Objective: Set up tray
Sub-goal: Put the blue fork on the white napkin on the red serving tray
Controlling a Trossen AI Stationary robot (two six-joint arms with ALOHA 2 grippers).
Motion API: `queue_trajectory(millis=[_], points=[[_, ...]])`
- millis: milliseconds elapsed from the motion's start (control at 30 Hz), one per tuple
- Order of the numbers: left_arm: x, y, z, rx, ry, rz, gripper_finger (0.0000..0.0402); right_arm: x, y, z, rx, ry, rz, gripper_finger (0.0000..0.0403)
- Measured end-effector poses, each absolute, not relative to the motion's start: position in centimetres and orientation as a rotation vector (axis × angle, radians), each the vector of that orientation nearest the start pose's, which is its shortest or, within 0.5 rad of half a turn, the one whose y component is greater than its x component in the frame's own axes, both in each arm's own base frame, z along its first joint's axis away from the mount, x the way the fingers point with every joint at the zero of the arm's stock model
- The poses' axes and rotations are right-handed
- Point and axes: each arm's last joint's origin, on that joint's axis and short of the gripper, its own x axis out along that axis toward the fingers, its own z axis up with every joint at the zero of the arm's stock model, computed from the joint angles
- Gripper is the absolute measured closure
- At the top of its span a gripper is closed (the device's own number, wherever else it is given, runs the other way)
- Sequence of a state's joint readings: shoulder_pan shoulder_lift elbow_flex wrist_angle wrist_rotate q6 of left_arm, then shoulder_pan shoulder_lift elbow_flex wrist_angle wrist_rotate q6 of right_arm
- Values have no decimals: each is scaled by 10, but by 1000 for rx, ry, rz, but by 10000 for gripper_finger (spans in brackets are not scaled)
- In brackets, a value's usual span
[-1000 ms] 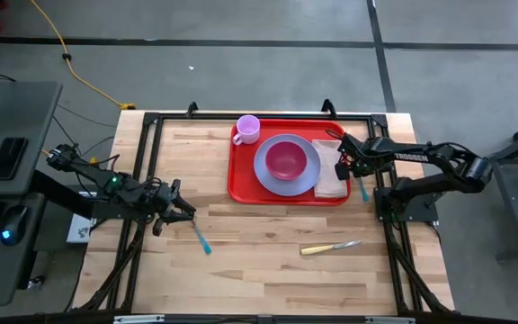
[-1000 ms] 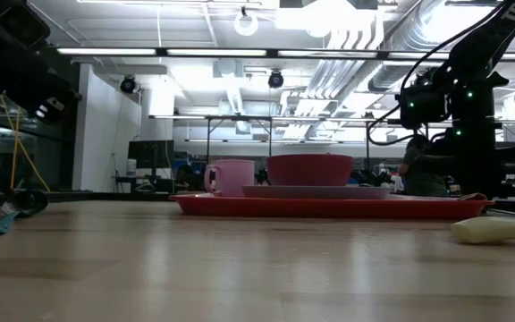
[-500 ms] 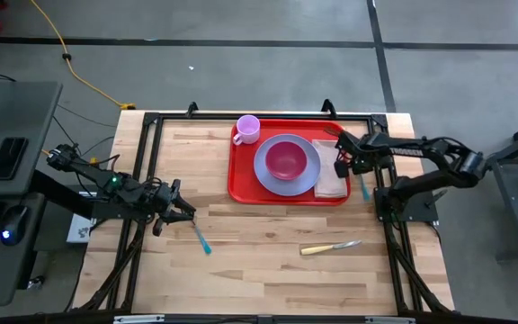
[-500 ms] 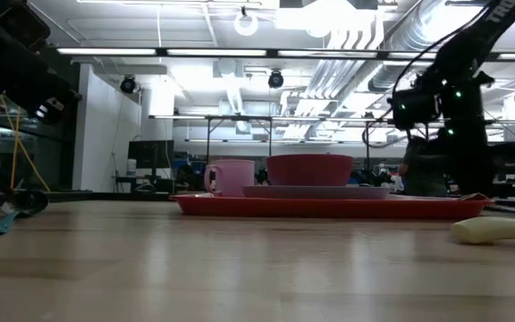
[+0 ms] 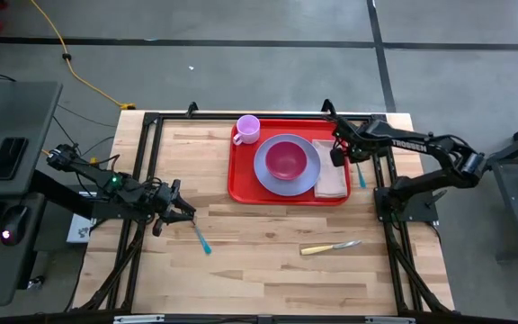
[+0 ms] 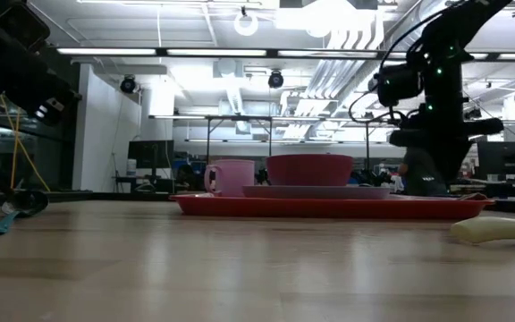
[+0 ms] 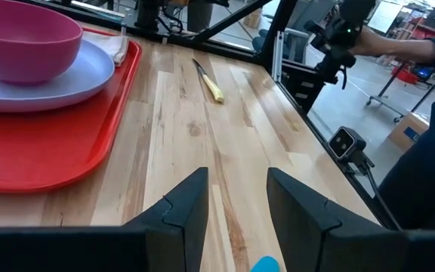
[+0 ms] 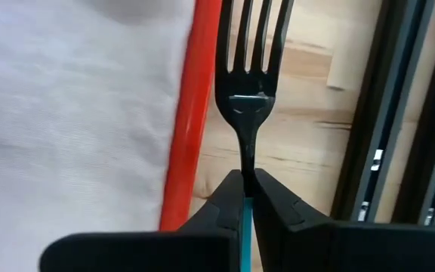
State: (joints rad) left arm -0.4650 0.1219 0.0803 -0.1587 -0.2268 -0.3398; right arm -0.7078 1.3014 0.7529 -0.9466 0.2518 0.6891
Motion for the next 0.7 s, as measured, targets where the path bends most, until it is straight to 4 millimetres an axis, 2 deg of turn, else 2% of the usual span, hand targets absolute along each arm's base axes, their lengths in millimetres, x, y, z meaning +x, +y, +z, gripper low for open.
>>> queue_trajectory(millis=[267, 700], points=[[92, -39, 166, -267, 227, -202, 236, 156, -139, 208, 967, 1107, -1239, 398], [91, -38, 166, -264, 233, -197, 236, 169, -130, 210, 1107, 1033, -1197, 397]])
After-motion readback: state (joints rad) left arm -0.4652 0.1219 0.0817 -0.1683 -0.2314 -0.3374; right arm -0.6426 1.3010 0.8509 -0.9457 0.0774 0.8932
